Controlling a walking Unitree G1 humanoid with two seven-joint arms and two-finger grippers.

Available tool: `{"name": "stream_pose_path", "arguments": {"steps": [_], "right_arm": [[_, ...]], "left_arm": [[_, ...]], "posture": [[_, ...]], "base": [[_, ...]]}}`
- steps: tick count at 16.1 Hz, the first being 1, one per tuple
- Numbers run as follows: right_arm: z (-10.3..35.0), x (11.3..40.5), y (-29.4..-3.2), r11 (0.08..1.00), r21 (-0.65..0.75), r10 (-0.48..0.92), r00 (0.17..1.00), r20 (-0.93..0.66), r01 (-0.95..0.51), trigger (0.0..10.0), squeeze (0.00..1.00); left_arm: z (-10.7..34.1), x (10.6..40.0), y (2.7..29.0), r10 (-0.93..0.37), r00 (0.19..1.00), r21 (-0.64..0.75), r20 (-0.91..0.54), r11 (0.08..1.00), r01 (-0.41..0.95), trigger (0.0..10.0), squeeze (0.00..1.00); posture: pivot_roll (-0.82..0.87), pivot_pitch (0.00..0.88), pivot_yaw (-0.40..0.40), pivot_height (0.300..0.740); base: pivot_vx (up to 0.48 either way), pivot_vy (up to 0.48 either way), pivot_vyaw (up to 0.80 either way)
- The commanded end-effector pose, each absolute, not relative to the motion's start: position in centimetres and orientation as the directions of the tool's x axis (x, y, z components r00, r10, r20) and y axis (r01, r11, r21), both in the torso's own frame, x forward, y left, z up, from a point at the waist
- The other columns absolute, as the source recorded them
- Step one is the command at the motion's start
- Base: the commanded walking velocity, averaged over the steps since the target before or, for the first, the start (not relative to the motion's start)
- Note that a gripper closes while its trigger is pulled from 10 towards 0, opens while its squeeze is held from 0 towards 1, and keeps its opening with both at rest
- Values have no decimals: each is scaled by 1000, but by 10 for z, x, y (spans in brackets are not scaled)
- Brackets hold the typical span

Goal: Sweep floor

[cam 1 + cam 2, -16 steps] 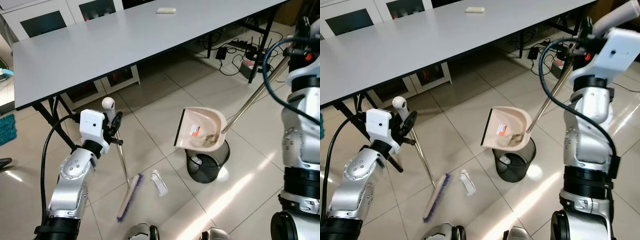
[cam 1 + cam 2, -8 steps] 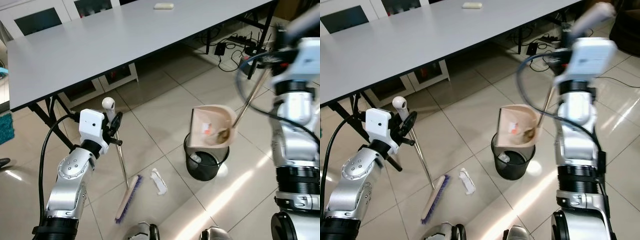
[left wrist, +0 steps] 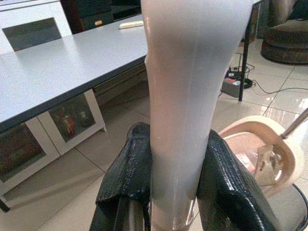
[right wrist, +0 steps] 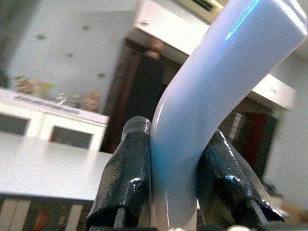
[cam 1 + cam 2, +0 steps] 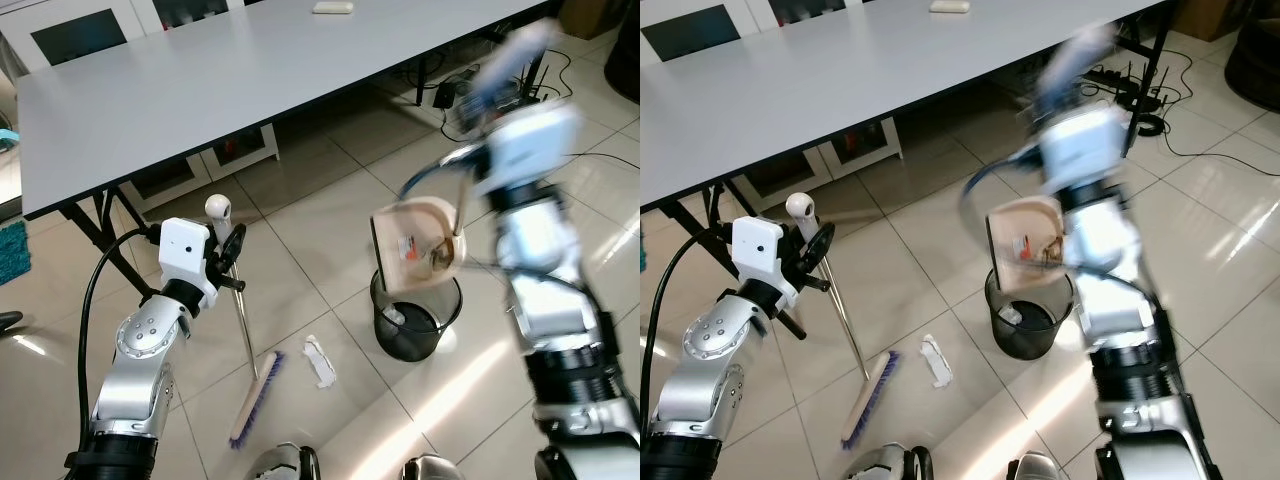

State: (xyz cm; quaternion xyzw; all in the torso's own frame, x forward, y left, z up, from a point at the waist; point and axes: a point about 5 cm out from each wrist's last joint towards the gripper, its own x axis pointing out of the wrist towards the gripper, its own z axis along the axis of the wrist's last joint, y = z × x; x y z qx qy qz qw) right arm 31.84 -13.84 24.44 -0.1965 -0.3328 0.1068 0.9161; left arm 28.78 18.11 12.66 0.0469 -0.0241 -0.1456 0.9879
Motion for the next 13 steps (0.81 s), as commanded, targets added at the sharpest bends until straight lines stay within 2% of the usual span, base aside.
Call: {"name": "stream_pose_path", "arguments": {"steps": [1, 3, 10, 13], "right_arm": [[254, 308, -124, 846, -529, 432, 673, 600, -71, 10000, 0], [248, 305, -116, 812, -575, 485, 660, 574, -96, 10000, 0], [244, 302, -116, 812, -578, 481, 661, 576, -87, 10000, 0], [228, 294, -96, 706, -692, 616, 612, 496, -150, 10000, 0]], "left_arm": [[136, 289, 180, -302, 951, 124, 62, 948, 293, 10000, 0], [136, 289, 180, -301, 952, 121, 63, 949, 292, 10000, 0], [135, 289, 178, -305, 950, 119, 65, 948, 296, 10000, 0], [136, 290, 176, -306, 950, 120, 68, 947, 297, 10000, 0]], "posture": [[26, 115, 135, 740], [24, 113, 133, 740], [18, 111, 133, 740], [17, 111, 126, 740]], "base": [[0, 0, 0], [0, 0, 0], [0, 0, 0], [0, 0, 0]]}}
